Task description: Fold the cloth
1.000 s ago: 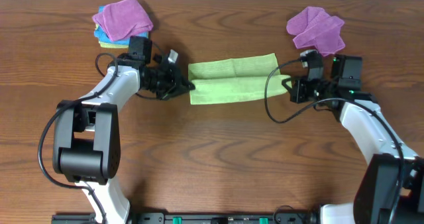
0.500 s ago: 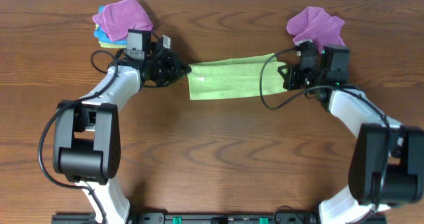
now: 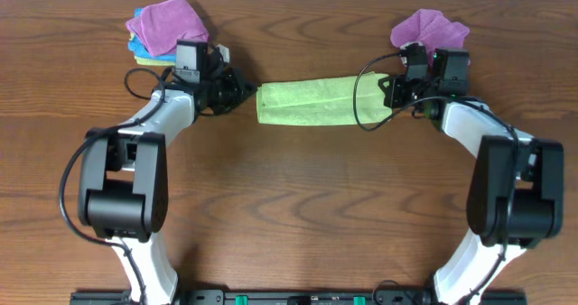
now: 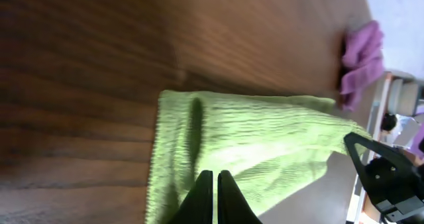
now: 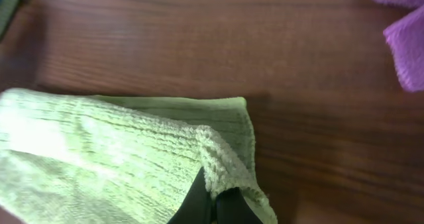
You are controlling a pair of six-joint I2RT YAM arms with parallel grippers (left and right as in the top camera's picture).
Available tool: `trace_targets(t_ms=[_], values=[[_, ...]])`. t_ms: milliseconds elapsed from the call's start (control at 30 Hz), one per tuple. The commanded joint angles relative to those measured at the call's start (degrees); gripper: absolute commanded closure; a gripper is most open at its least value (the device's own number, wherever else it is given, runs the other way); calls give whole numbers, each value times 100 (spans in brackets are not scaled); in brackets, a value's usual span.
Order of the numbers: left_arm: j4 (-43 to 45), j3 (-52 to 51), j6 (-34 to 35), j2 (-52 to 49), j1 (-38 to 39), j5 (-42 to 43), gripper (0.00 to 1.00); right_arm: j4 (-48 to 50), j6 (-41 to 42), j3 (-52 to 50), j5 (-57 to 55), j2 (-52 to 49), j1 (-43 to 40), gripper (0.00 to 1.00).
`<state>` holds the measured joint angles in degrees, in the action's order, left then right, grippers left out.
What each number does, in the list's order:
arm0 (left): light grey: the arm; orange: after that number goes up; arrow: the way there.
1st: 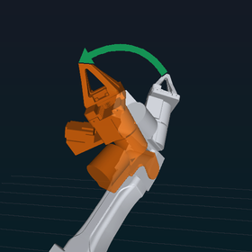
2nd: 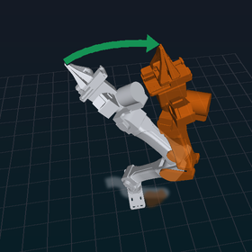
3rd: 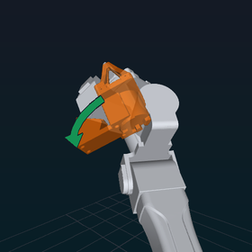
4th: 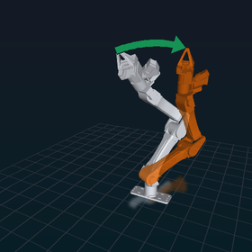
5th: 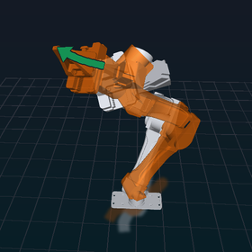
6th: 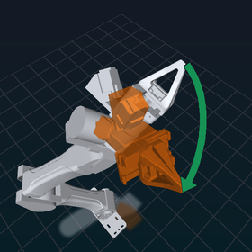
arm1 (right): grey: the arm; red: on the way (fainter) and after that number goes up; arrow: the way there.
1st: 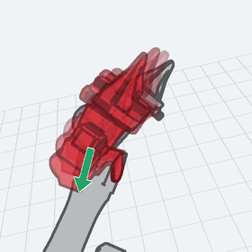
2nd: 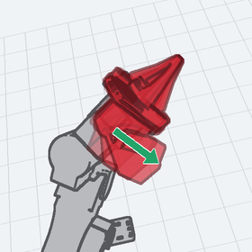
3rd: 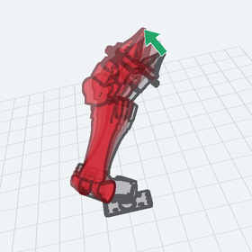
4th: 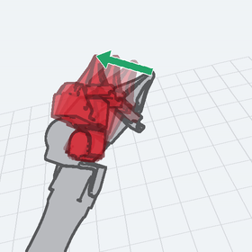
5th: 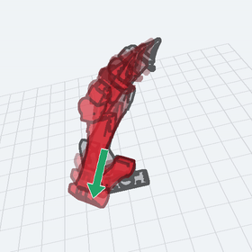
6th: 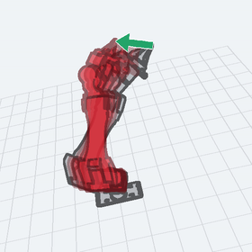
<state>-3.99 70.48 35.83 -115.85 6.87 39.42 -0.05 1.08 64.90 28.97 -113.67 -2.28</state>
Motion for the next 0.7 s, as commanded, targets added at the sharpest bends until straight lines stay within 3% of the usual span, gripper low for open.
trace_targets(t_ms=[0, 167, 267, 367, 500, 667], values=[[22, 17, 39, -201, 35, -149, 94, 37, 59, 116, -70, -160, 181, 99], [22, 17, 37, -232, 33, -234, 94, 50, 59, 116, -116, -275, 297, 96], [44, 22, 42, -232, 33, -227, 94, 52, 57, 116, -223, -293, 345, 58], [42, 136, 37, -225, 9, -122, 94, -31, 70, 175, -168, -273, 341, 36], [35, 466, -7, -199, -57, 131, 93, -446, 107, 306, -179, -44, 302, 21], [-55, 1008, -4, -188, 7, 468, 78, -911, 256, 372, -304, 509, 212, 3]])
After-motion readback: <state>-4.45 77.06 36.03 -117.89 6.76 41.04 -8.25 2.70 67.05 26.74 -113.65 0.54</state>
